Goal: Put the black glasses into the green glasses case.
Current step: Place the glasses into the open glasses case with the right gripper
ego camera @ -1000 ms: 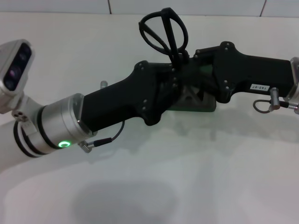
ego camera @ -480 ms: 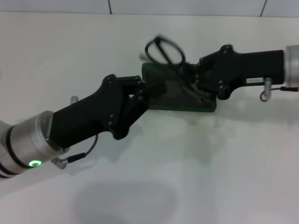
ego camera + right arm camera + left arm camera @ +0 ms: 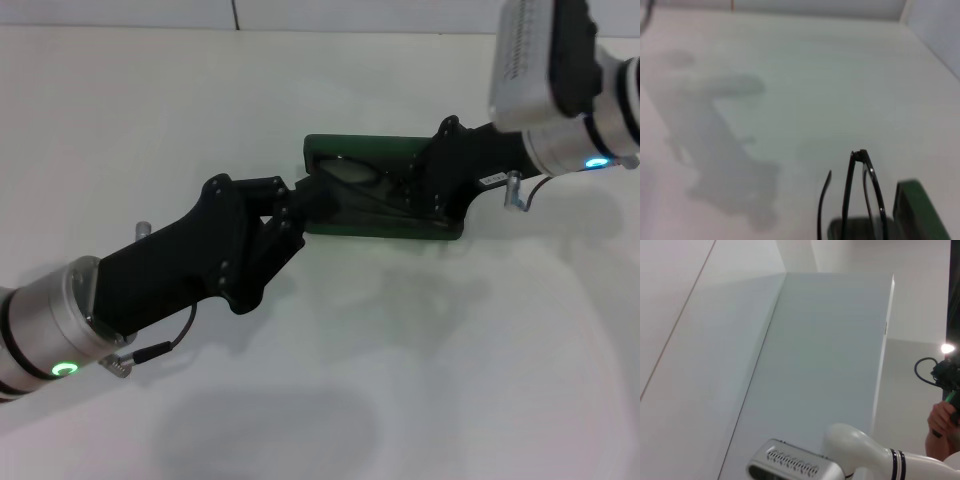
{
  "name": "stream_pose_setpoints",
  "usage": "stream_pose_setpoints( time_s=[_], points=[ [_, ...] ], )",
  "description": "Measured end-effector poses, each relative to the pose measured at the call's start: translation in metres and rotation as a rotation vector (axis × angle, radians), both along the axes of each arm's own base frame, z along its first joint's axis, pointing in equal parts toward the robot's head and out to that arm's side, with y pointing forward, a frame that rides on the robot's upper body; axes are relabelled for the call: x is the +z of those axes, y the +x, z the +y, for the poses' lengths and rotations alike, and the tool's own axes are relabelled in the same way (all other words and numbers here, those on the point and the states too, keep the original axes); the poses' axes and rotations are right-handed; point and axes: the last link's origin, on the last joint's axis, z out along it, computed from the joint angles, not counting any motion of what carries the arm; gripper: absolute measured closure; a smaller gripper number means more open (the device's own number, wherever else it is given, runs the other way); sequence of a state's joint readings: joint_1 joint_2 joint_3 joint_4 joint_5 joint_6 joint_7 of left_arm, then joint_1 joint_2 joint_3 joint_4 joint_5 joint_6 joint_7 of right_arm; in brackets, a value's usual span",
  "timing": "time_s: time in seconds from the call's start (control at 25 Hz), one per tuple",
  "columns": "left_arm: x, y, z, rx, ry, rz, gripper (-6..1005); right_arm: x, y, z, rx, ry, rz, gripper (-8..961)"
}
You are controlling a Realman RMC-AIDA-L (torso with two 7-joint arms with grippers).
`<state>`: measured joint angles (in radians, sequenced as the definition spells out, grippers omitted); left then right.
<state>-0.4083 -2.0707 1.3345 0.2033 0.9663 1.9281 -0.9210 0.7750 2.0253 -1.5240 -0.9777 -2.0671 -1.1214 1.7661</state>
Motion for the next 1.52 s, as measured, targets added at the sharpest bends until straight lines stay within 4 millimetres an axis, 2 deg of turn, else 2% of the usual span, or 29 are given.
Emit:
stream_pose_setpoints(
  time_s=[0.4, 0.64, 1.52],
  points=[
    [0.0, 0.0, 0.002, 0.013, 0.009, 0.0, 971, -0.016, -0.004, 0.008, 0.063, 0.072, -0.119, 848],
    [-0.001, 0.001, 0.004, 0.009, 0.01, 0.001, 971, -0.017, -0.007, 0.01, 0.085, 0.082, -0.133, 847],
    [-0.002, 0.002, 0.005, 0.015, 0.013, 0.005, 970, -0.024, 0.0, 0.013, 0.073, 0.099, -0.172, 846]
  ],
)
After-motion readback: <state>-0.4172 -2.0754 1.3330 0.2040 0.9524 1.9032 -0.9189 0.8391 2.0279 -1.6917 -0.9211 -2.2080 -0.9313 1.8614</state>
